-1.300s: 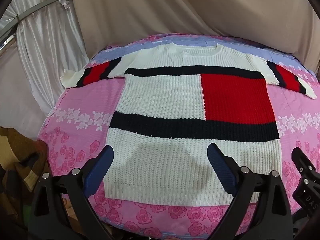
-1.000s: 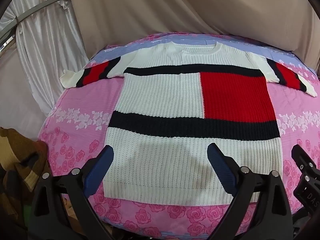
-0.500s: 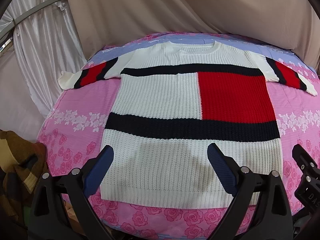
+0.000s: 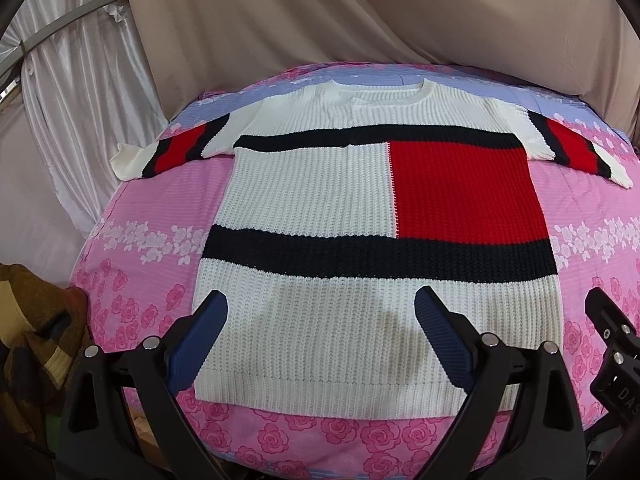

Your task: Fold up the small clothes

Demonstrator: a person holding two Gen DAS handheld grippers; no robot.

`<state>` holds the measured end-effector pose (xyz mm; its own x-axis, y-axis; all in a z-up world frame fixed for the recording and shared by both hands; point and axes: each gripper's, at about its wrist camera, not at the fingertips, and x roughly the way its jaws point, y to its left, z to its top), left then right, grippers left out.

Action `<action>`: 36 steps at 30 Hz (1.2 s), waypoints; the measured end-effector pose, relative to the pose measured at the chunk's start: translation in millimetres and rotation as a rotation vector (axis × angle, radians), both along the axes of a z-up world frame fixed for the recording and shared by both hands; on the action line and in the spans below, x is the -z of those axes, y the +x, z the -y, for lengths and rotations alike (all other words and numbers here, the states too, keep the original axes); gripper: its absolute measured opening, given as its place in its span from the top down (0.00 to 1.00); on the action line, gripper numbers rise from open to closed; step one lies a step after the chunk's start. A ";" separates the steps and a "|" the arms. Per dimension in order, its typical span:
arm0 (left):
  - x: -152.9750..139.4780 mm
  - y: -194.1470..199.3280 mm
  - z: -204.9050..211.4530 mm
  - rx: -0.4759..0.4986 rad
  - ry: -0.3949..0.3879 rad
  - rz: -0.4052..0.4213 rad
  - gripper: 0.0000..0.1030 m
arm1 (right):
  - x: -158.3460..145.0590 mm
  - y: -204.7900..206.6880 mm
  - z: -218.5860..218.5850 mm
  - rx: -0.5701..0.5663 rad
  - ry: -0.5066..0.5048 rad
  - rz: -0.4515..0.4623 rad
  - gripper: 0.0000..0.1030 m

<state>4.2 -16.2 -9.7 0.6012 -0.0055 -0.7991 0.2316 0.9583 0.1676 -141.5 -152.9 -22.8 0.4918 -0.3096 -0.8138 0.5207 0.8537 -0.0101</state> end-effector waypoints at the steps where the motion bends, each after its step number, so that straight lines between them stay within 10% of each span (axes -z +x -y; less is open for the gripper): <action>1: 0.1 0.0 0.1 -0.002 0.002 0.001 0.10 | -0.1 -0.2 0.1 0.000 0.000 0.000 0.05; 36: 7.0 -8.0 -4.6 -0.009 0.005 -0.005 0.10 | -1.8 -0.1 -2.4 -0.005 0.003 -0.008 0.05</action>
